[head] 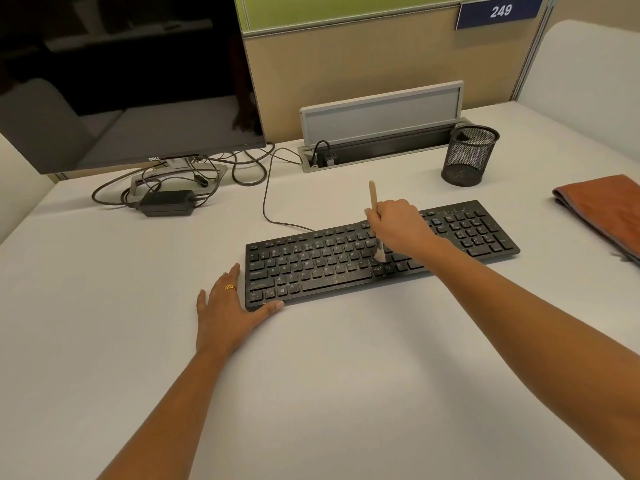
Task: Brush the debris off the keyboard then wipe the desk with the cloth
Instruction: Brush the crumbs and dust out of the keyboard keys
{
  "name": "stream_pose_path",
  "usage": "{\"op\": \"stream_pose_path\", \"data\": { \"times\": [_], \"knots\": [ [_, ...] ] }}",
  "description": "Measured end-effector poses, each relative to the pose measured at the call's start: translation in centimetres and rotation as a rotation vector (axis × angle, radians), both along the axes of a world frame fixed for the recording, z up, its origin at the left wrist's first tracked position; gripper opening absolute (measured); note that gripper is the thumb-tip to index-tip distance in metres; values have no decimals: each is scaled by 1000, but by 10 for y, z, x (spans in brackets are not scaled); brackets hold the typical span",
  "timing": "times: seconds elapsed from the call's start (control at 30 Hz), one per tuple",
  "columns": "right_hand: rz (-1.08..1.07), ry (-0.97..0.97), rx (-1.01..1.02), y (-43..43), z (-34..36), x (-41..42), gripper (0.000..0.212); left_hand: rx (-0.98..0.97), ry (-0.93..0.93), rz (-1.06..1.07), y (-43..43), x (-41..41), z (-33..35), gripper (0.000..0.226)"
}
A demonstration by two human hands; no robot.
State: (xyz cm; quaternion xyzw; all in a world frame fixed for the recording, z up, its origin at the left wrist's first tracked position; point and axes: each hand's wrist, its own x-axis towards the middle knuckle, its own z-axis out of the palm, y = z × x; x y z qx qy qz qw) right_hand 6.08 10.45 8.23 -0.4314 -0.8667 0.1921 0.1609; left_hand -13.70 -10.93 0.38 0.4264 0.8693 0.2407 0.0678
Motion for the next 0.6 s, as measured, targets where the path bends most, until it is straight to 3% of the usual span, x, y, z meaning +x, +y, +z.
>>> {"op": "stream_pose_path", "data": {
  "times": [0.1,0.3,0.37,0.5,0.6],
  "knots": [
    [27,99,-95,-1,2,1,46,2,0,1,0,0,0,118],
    [-57,-139,135,3,2,8,42,-1,8,0,0,-1,0,119],
    [-77,-98,159,7,3,10,43,4,9,-1,0,-1,-1,119],
    [-80,167,36,7,4,12,45,2,7,0,0,-2,-1,119],
    [-46,124,8,3,0,14,46,1,11,3,0,-1,-1,118]
  ]
}}
